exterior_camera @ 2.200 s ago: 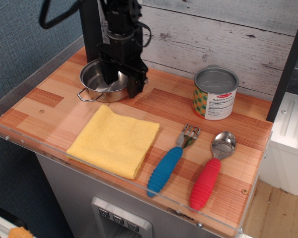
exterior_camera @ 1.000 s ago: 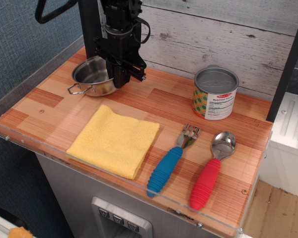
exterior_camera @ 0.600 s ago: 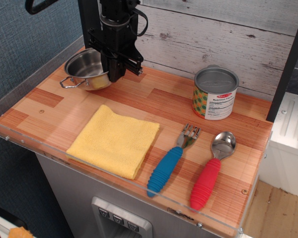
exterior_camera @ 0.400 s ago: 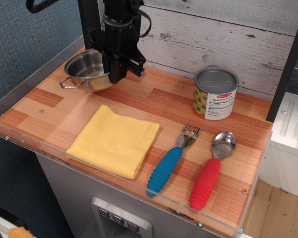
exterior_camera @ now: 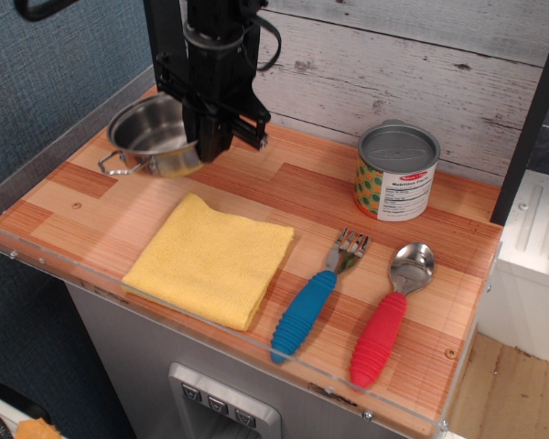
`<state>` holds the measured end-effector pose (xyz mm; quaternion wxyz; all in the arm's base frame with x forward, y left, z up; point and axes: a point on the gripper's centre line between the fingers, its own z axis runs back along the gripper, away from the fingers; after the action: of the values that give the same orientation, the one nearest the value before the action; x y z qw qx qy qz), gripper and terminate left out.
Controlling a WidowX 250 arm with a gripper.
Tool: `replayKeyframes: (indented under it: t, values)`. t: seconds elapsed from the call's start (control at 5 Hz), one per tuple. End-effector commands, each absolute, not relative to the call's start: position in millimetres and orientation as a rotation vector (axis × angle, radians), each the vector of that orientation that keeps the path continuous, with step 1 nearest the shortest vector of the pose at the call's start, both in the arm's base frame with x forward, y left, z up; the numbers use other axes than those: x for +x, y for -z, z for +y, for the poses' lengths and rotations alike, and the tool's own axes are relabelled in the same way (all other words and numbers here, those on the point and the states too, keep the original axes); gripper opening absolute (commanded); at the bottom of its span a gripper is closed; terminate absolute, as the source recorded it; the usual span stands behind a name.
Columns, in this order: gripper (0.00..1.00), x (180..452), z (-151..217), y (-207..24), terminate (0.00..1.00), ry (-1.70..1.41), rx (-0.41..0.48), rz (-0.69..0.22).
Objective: Pick up the pot and place it on the yellow cloth
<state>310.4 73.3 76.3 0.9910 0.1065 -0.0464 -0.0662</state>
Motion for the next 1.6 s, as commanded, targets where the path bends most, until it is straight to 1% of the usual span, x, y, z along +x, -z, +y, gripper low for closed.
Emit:
replayKeyframes:
  t: [0.0,0.2,0.6,0.8,1.0,1.4]
  values:
    - [0.00,290,47,-91,0.00,0.132,0.242,-0.146]
    - [0.00,279,33,-91,0.00,0.124,0.247,-0.144]
    - [0.00,271,12,-77,0.00,0.068,0.202,-0.145]
    - [0.00,266,5,-66,0.00,0.037,0.198,-0.160]
    - [0.00,263,2,-57,0.00,0.008,0.174,-0.150]
    - [0.00,266,7,-43,0.00,-0.010,0.182,-0.113]
